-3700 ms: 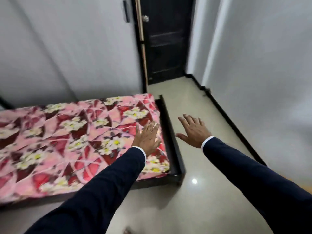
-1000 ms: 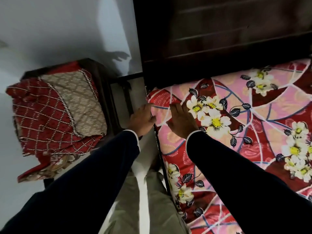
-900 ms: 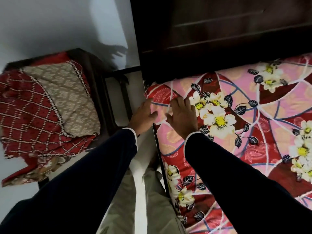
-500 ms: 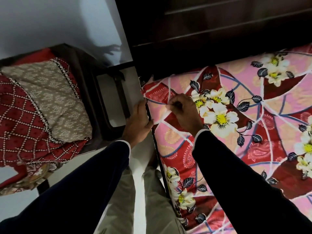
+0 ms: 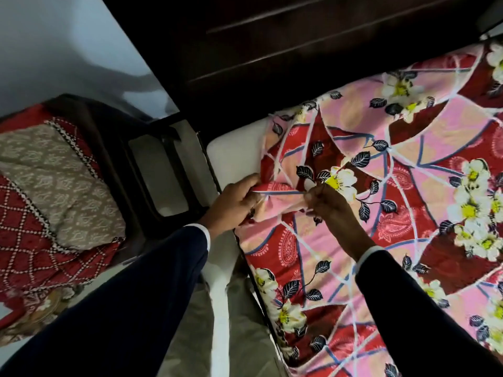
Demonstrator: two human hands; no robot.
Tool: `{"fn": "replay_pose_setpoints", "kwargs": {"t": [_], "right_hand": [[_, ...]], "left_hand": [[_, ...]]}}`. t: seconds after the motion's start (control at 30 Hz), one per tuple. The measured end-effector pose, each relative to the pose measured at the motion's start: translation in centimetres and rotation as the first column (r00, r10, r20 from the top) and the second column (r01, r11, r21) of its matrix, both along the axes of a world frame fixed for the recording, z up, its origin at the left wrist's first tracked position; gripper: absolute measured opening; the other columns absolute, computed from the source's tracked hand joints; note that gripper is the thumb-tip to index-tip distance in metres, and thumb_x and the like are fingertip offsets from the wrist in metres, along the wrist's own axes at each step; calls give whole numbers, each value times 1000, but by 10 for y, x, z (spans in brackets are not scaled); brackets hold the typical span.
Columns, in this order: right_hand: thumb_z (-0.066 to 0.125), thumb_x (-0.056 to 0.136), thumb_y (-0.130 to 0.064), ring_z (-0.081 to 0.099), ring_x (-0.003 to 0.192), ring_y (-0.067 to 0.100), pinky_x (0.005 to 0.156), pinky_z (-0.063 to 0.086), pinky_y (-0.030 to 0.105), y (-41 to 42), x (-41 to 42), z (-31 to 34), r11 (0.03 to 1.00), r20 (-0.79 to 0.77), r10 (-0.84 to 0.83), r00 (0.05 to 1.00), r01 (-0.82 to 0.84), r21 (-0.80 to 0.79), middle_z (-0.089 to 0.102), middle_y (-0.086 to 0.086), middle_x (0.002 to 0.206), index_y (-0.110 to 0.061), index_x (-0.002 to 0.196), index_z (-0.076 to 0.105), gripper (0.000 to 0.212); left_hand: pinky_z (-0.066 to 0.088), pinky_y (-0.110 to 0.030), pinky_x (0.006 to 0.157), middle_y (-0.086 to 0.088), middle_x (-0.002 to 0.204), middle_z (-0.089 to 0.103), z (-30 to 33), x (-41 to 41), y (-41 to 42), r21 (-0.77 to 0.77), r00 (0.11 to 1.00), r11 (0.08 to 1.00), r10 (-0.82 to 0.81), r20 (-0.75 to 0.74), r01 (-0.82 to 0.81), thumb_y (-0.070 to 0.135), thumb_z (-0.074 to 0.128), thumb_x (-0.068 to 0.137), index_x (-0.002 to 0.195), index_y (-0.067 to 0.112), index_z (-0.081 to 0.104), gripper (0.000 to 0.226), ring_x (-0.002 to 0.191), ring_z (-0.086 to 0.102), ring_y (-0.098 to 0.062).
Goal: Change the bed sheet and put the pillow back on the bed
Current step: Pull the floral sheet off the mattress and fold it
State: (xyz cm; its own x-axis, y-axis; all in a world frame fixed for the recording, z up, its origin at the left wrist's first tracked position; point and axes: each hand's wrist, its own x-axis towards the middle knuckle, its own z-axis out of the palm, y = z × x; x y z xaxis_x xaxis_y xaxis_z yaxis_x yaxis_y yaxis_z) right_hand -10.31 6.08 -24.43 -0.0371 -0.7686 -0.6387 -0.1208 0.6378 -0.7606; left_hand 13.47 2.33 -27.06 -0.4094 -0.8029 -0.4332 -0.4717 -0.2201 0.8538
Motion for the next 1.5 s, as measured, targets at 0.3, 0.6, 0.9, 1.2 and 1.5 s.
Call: {"fn": "replay_pose_setpoints", "kwargs": {"t": [0.3,0.6,0.9,1.2,1.5], "right_hand": [[67,76,-46,70,93,23,79,58,38,-22,9,-4,968,-214,-246,945,250,-12,71,2,104,-18,118,59,52],[60,81,-18,47,62,15,62,43,33,32,-31,13,984,-278,-180,944,173,-48,56,-4,68,-9,82,57,10],[58,81,-32,62,88,29,71,41,32,35,-67,31,907,-401,408,820,-412,81,66,18,98,0,106,62,40],[70,80,2,71,72,30,65,59,38,-23,-206,18,996,-417,-17,909,-21,-85,72,20,84,2,94,72,14],[50,95,-42,64,110,38,87,48,40,-75,-268,20,991,-786,-16,618,113,69,65,19,123,-14,123,61,41]], "left_hand": [[39,-21,51,12,59,55,36,-64,29,402,868,775,-379,-321,487,13,63,98,109,2,66,16,50,47,-4],[41,-26,84,5,130,57,31,-88,-14,143,984,983,-96,-149,117,23,45,95,114,34,59,26,117,55,-10],[47,-29,96,3,123,65,26,-218,-27,116,975,969,-217,-41,220,38,67,90,137,20,45,56,113,62,-18],[50,-41,89,-12,128,61,44,-252,-29,-165,679,687,-595,430,707,9,47,98,138,22,53,43,115,60,-35],[36,-22,69,-4,125,63,60,-319,-18,-304,567,483,-751,339,821,25,46,105,135,17,55,33,97,59,-18]]}}
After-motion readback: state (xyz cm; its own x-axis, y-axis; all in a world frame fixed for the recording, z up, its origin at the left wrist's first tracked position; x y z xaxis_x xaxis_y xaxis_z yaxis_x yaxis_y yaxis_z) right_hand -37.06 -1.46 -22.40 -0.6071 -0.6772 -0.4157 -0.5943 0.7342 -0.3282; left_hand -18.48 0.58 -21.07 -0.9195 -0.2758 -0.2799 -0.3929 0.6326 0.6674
